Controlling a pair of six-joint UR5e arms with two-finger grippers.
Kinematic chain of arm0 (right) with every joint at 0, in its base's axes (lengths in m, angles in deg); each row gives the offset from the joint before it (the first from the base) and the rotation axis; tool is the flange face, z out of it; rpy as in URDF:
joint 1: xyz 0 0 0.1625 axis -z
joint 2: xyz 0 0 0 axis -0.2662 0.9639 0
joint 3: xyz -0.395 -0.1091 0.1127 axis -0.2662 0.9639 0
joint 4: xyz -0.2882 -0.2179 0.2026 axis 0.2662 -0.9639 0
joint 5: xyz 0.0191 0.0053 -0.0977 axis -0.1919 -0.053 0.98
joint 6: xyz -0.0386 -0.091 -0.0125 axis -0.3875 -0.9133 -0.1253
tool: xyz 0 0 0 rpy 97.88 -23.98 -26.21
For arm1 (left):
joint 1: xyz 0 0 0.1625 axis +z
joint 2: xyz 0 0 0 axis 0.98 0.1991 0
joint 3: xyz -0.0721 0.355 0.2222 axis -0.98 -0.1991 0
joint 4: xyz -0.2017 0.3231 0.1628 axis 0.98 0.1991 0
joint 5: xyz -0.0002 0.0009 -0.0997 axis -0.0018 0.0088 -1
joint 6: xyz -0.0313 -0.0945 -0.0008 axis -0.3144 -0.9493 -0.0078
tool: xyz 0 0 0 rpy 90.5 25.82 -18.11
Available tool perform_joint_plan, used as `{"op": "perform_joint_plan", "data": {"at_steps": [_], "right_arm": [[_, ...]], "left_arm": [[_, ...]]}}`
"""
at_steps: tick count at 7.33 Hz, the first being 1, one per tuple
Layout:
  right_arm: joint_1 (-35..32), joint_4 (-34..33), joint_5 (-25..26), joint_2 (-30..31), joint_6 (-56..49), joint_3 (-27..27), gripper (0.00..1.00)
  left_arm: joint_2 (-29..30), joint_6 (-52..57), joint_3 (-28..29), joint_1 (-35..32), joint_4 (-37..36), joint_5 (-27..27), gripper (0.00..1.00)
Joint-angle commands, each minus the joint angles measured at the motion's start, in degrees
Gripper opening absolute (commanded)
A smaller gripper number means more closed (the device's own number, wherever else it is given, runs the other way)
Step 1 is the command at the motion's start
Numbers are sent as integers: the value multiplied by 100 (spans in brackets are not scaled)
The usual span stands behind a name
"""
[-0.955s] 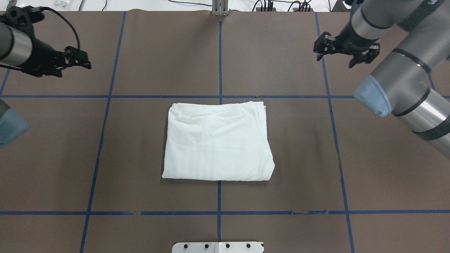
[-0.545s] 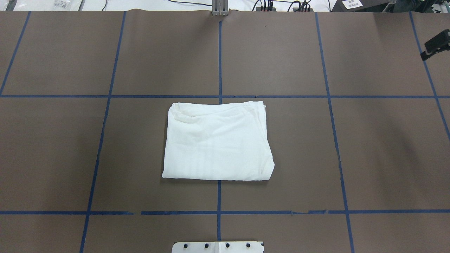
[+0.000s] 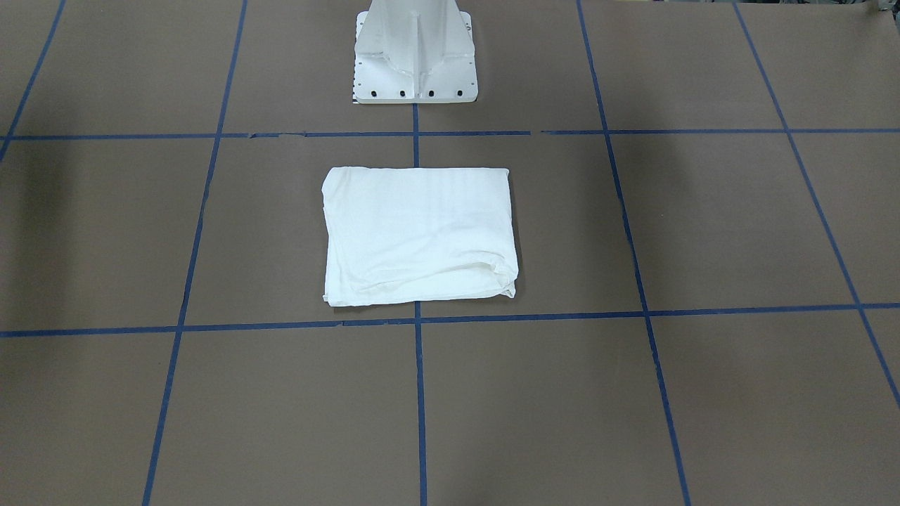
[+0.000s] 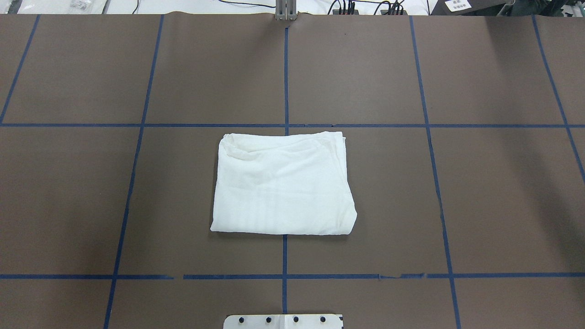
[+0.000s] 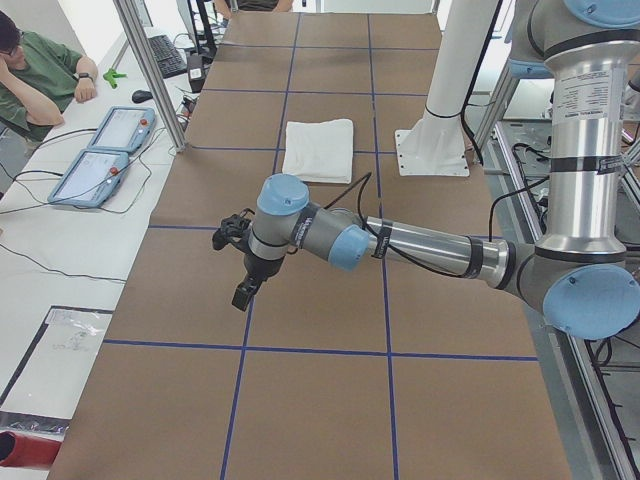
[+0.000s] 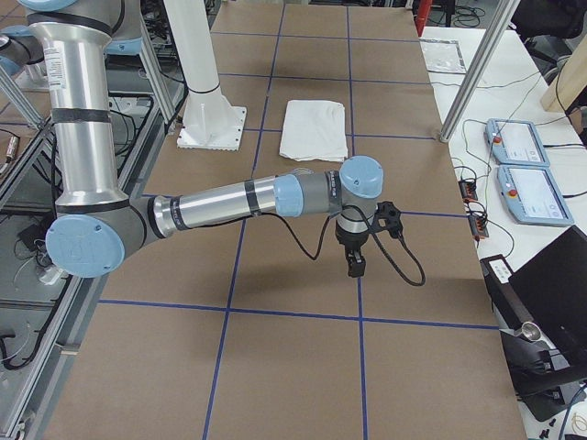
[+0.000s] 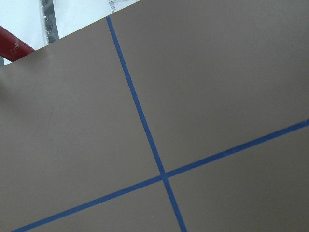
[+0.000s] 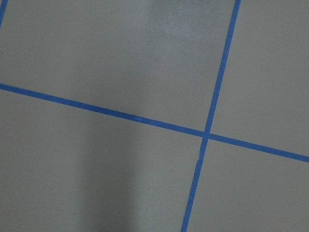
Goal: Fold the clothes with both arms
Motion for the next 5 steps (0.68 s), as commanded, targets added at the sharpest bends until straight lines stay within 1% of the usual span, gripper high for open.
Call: {"op": "perform_joint_plan", "data": {"at_steps": [1,2,4,5], "right_arm": [[-230,53,35,233,-115,-8,100],[-223,53,26,444,-72,27,100],[-223,-8,0,507,-1,62,100],[-223,26,-18,516,42,245,100]], "left_arm": [[-164,122,434,-56,141,-24,100],[-165,122,662,-65,141,-24,100],[-183,69,717,-91,54,-50,100],[-166,60,700,-92,-190,-68,100]]}}
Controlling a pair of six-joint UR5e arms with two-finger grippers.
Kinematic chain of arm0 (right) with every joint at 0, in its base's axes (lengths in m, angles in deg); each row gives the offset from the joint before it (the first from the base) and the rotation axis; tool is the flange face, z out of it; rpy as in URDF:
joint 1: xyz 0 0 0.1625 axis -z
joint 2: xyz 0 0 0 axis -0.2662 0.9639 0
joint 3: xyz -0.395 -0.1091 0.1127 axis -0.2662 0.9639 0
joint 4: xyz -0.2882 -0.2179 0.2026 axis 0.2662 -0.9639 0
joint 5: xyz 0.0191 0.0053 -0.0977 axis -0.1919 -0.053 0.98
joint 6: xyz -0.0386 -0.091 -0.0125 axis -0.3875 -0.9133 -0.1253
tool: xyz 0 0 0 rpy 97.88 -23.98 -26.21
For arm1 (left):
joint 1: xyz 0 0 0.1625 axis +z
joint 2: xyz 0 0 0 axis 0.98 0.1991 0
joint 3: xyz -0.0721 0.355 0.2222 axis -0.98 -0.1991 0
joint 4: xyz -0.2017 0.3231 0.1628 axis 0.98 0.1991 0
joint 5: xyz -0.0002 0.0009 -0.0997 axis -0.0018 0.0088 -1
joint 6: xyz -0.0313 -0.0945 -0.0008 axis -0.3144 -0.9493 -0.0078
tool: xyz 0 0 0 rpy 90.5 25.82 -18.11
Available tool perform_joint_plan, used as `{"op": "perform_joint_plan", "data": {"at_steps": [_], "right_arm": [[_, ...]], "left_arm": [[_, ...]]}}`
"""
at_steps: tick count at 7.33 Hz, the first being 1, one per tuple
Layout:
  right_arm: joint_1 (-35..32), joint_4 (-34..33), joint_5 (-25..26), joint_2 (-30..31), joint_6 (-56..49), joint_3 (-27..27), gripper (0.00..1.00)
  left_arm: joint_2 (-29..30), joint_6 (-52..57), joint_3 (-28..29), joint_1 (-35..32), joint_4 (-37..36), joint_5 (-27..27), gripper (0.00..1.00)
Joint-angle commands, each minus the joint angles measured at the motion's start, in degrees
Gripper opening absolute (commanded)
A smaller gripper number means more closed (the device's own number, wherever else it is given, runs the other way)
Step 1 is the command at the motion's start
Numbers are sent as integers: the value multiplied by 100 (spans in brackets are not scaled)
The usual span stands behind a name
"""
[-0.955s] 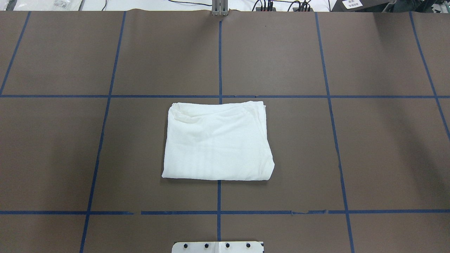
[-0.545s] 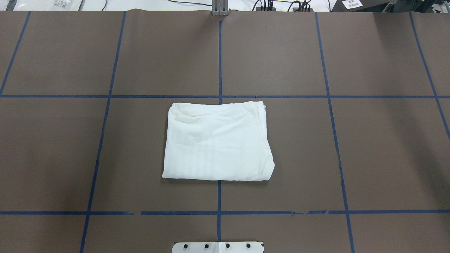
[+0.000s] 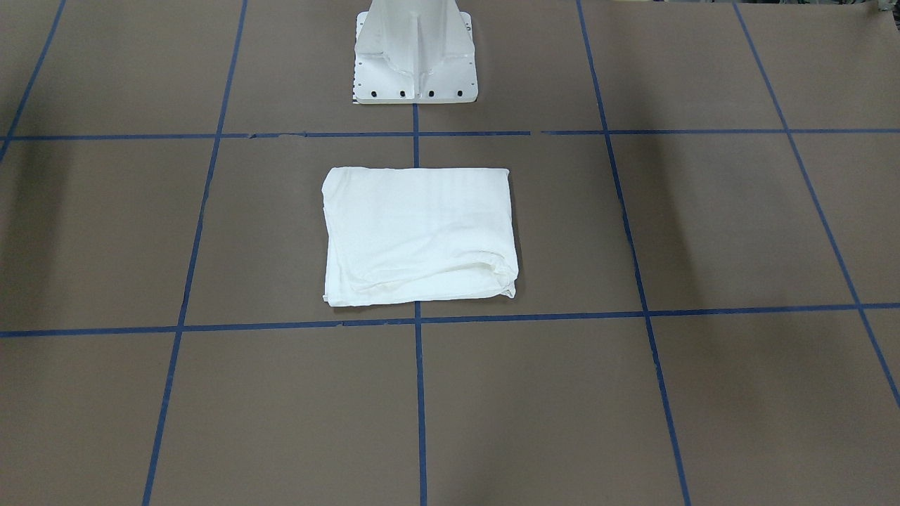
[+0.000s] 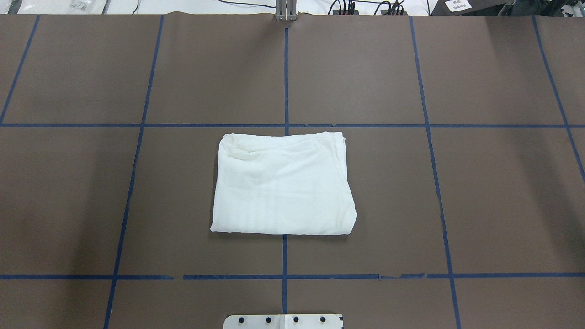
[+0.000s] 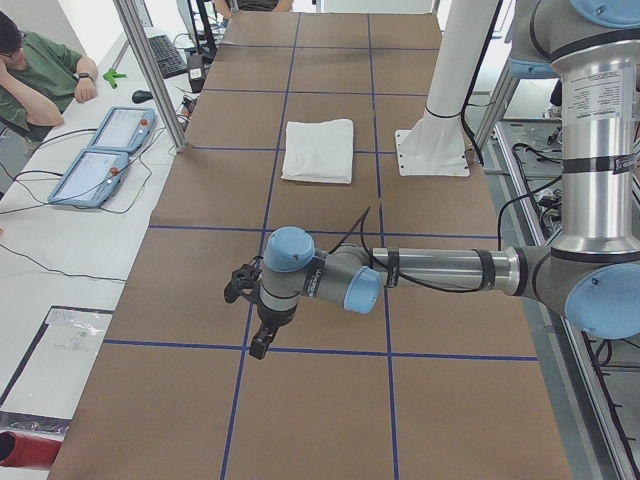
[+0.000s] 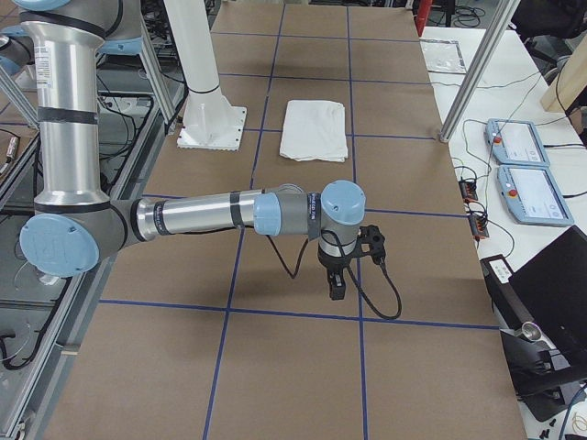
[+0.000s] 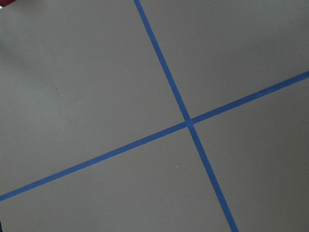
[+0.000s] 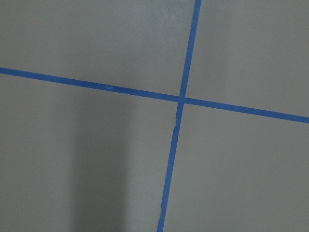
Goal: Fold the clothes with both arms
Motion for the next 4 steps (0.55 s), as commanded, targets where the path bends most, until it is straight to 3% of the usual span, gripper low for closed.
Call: {"op": "perform_joint_plan", "data": {"at_steps": [1,4], "right_arm": [[-4,7,-22,23,42,192,100],[-4,7,-22,23,312,140,100]], "left_arm": [[93,-24,-63,-7,-534,-32,100],[94,-595,-310,-7,-976,-513,100]]}}
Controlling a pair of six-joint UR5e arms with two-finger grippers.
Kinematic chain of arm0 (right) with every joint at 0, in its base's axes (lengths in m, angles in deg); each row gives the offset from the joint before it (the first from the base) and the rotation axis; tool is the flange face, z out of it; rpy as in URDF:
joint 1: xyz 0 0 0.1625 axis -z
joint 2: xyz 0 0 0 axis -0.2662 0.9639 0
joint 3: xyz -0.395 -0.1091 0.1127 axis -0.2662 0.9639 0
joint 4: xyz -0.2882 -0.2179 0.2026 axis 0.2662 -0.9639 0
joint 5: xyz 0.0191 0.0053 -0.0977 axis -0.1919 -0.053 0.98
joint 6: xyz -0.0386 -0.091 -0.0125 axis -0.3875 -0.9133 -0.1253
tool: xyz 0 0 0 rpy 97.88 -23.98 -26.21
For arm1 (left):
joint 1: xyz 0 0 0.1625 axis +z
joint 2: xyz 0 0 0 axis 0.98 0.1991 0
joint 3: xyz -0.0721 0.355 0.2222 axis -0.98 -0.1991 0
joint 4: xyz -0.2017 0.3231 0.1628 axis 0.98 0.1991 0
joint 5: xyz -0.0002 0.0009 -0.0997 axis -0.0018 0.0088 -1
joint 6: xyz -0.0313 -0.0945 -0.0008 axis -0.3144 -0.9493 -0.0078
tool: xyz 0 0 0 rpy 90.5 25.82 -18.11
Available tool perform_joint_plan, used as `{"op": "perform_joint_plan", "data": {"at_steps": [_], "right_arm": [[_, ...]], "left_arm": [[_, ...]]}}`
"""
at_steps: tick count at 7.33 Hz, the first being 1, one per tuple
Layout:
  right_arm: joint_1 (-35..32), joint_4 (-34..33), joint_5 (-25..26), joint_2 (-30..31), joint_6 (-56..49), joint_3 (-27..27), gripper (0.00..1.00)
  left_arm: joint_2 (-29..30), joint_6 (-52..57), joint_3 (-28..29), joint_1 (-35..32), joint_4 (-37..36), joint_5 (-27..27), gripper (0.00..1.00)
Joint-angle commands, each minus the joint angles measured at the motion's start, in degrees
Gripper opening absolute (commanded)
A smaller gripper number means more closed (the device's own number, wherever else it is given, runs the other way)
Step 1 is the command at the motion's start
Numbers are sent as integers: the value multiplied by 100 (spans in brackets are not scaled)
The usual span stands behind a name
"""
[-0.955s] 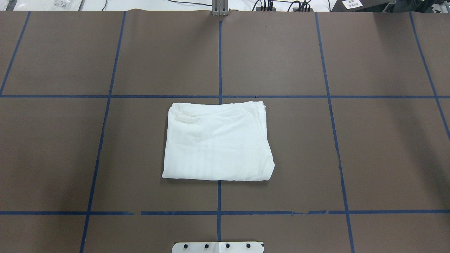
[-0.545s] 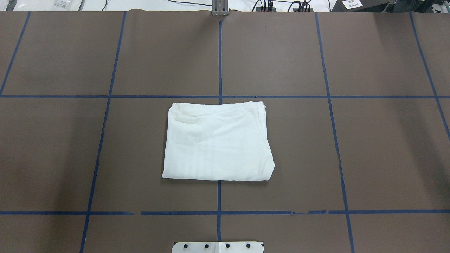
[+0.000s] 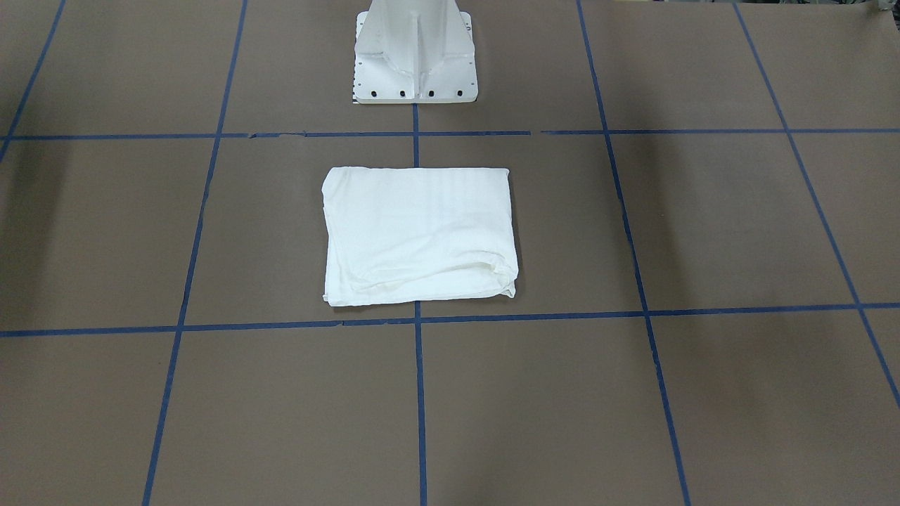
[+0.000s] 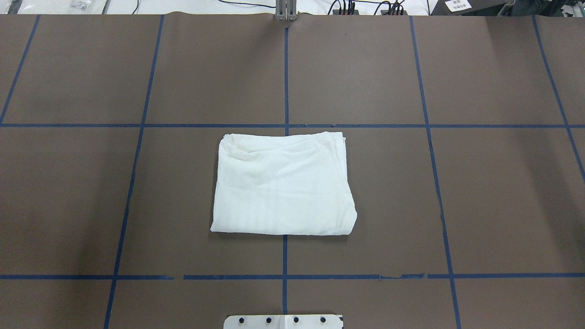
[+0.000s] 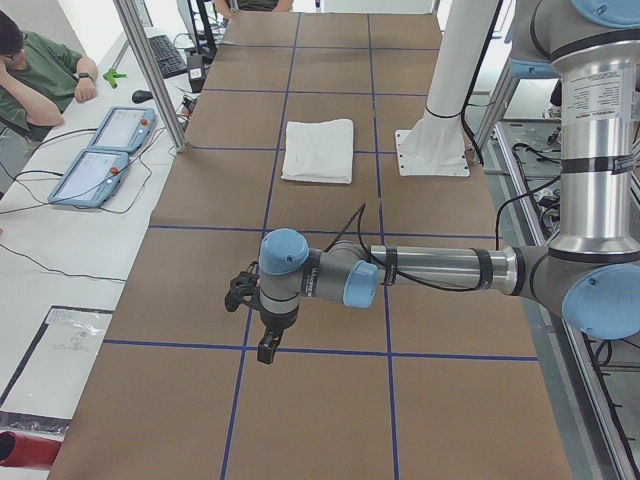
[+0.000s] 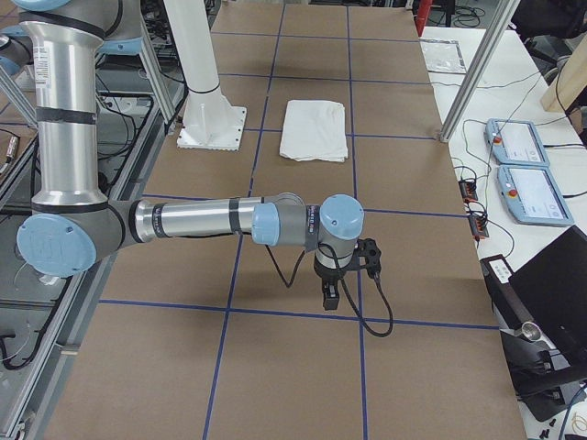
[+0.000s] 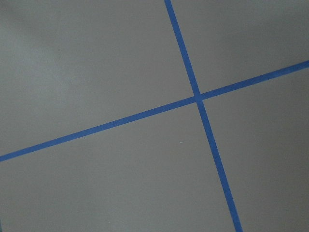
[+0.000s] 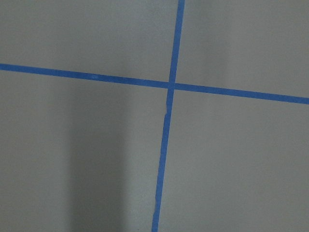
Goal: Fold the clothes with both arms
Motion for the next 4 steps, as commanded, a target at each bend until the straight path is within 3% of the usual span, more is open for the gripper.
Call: {"op": "perform_joint_plan", "data": {"at_steps": [1,4], "right_arm": [[0,-8,-5,0,353,-40,100],[0,18,-5,263,311,66,100]], "left_arm": [[-12,-167,-31,0,-108,-281,100],[-47,-150,-66,0,-108,-290,100]]}}
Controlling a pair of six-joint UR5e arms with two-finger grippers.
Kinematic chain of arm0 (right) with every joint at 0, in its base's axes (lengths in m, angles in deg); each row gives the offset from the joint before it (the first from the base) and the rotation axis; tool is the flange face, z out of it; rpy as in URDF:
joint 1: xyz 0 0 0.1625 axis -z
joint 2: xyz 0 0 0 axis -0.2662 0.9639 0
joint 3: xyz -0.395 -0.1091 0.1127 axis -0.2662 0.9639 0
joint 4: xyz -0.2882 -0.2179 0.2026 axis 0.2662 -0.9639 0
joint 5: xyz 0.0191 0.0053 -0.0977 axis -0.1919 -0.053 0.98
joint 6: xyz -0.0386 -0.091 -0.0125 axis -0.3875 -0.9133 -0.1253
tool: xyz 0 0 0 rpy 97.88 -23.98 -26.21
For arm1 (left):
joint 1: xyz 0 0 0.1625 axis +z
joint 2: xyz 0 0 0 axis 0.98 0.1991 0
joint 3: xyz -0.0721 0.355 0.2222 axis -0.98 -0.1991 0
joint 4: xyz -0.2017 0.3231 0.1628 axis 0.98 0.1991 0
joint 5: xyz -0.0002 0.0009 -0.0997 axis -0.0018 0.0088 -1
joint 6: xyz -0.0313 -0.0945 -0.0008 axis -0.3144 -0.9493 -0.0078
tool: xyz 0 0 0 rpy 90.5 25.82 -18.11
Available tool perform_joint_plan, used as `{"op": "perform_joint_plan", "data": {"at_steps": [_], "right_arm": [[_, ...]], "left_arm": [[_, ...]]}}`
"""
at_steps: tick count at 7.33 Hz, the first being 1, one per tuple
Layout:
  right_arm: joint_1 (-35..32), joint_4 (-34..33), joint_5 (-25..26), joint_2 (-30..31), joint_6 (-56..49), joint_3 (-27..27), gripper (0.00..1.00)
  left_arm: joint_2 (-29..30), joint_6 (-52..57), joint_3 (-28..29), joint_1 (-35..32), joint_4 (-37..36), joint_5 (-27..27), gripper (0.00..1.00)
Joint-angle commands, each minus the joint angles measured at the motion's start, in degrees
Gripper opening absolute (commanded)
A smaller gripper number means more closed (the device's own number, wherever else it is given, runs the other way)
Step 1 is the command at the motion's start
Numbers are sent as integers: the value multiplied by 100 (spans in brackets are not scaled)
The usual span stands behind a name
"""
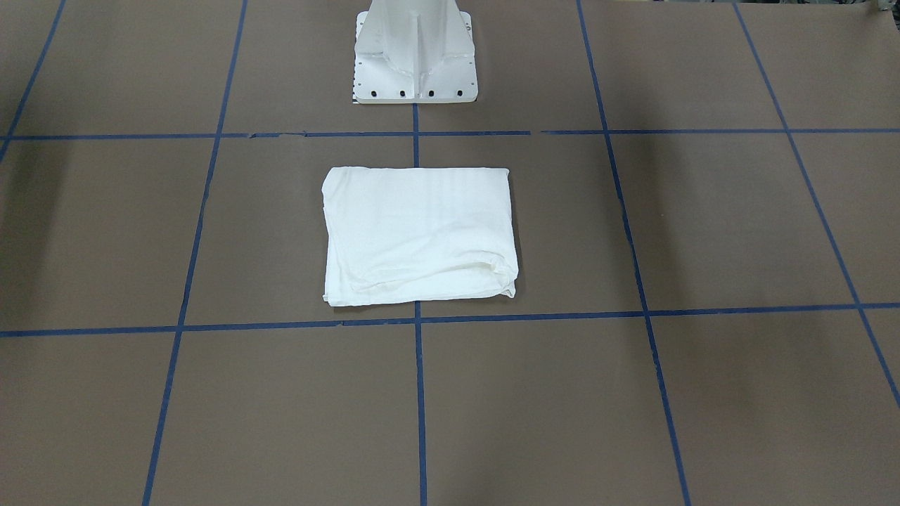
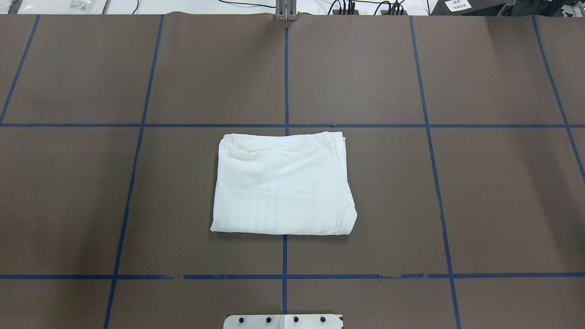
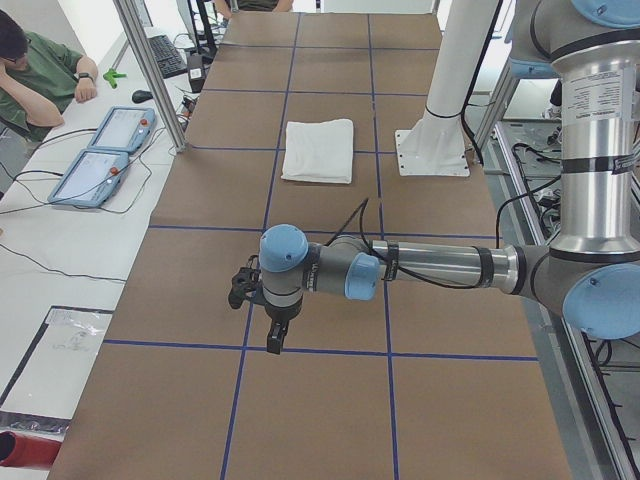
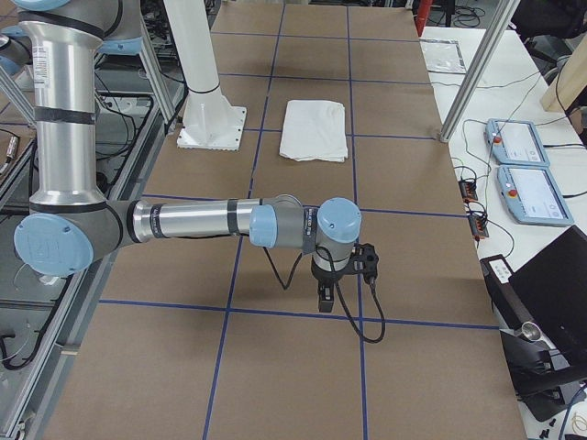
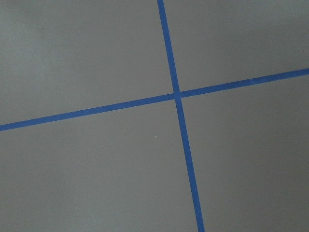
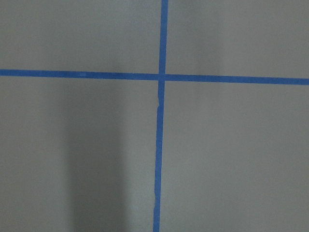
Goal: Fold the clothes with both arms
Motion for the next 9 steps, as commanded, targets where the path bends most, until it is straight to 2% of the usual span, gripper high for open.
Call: {"op": "perform_joint_plan", "data": {"at_steps": [1,9], "right_arm": [[0,17,-35,226,-29,7,100],[0,26,17,158,6,156,100]], "left_arm": [[-7,14,-5,0,7,-7,100],[-60,41,83,0,86,2,100]]}}
